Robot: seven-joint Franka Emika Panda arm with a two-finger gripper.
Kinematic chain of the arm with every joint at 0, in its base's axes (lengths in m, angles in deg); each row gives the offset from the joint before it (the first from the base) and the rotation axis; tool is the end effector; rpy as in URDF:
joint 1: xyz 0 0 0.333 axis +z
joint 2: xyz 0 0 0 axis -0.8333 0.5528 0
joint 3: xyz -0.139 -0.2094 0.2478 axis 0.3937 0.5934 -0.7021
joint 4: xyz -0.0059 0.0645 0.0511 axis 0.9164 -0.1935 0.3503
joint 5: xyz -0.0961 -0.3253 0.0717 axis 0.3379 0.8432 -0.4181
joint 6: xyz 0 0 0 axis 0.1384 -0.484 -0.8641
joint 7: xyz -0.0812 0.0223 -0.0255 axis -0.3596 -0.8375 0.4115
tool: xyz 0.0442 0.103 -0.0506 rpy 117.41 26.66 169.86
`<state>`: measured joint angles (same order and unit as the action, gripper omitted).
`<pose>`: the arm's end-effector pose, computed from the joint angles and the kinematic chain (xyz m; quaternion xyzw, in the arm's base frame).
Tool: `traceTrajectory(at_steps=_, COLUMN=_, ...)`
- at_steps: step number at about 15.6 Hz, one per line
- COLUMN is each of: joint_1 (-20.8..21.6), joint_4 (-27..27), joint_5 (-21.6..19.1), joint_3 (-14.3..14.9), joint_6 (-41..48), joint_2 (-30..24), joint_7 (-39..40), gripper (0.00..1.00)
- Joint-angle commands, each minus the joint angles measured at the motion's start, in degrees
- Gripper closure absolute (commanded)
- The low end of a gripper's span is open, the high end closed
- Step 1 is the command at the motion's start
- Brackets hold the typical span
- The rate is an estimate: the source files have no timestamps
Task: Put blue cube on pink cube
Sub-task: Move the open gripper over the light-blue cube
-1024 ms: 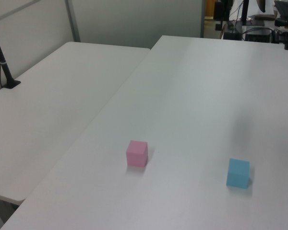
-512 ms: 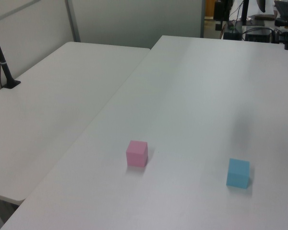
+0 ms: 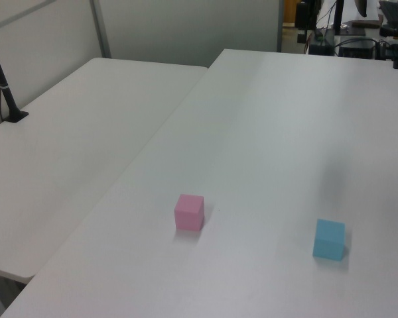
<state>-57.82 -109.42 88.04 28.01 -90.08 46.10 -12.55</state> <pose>0.5100 -0.0054 0.6568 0.9996 -0.0140 0.0061 0.0238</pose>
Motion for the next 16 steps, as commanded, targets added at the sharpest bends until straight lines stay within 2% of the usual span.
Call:
traceTrajectory(at_steps=1, joint_1=1.11, joint_4=-2.27, joint_5=-1.00, joint_3=0.14, joint_6=-0.30, joint_2=-1.74, joint_7=0.90, gripper=0.00)
traceTrajectory(at_steps=4, joint_1=3.39, joint_4=-4.02, joint_5=-1.00, joint_3=0.14, joint_6=-0.65, joint_2=-3.06, joint_7=0.20, gripper=0.00)
traceTrajectory(at_steps=7, joint_1=7.69, joint_4=-4.29, joint_5=-1.08, joint_3=0.14, joint_6=-0.74, joint_2=-2.80, joint_7=-0.59, gripper=0.00)
traceTrajectory(at_steps=13, joint_1=22.44, joint_4=-5.08, joint_5=-1.17, joint_3=0.14, joint_6=-0.74, joint_2=-2.63, joint_7=-13.40, gripper=0.00)
traceTrajectory(at_steps=16, joint_1=30.53, joint_4=-6.04, joint_5=-2.14, joint_3=0.14, joint_6=-1.08, joint_2=-2.36, joint_7=-22.71, gripper=0.00)
